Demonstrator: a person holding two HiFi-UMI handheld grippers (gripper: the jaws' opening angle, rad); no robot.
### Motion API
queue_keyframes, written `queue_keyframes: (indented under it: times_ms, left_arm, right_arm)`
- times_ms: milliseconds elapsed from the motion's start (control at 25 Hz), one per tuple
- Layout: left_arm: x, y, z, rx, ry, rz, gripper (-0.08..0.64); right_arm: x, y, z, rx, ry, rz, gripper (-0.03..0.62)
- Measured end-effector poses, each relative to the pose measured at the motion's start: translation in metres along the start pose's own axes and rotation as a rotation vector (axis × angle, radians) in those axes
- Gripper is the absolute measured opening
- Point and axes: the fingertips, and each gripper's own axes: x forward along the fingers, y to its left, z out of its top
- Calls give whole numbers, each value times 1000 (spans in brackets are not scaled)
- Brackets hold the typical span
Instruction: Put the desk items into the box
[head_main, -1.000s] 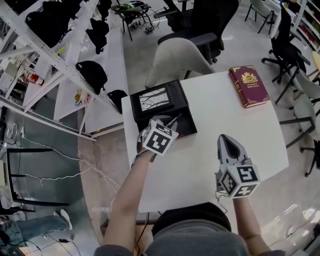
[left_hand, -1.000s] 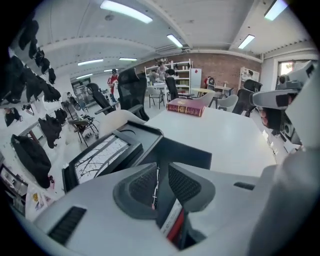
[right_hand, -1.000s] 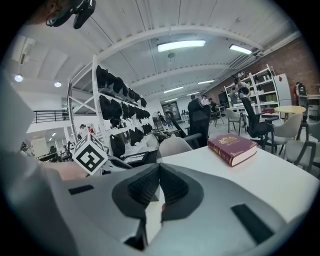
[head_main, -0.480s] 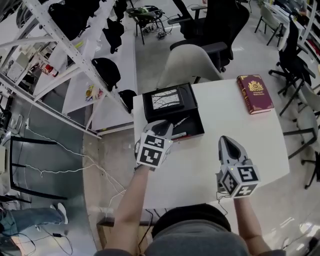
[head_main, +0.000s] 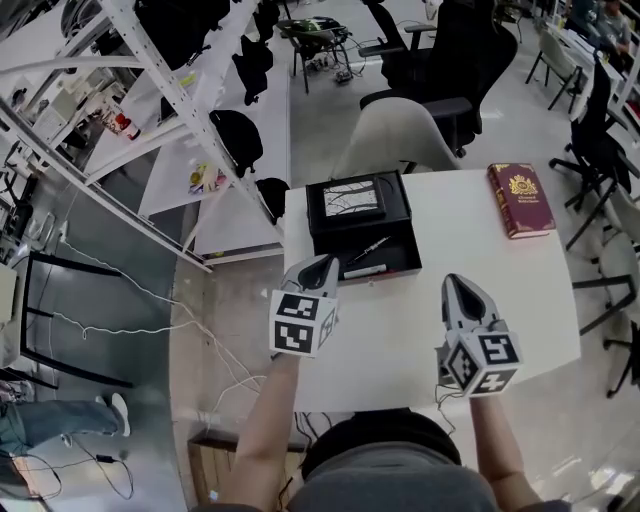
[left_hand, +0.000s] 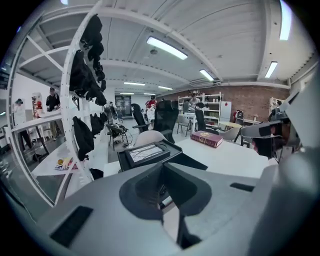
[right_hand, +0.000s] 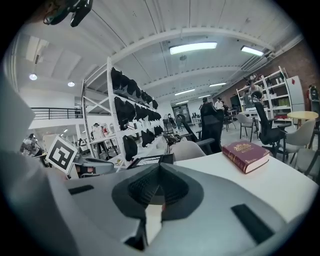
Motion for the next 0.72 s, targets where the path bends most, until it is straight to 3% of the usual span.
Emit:
queue_keyframes:
  times_ms: [720]
  left_arm:
    - [-57, 25, -20, -157, -116, 144, 8]
  right_arm:
    - [-1, 30, 4, -51, -2, 65, 3]
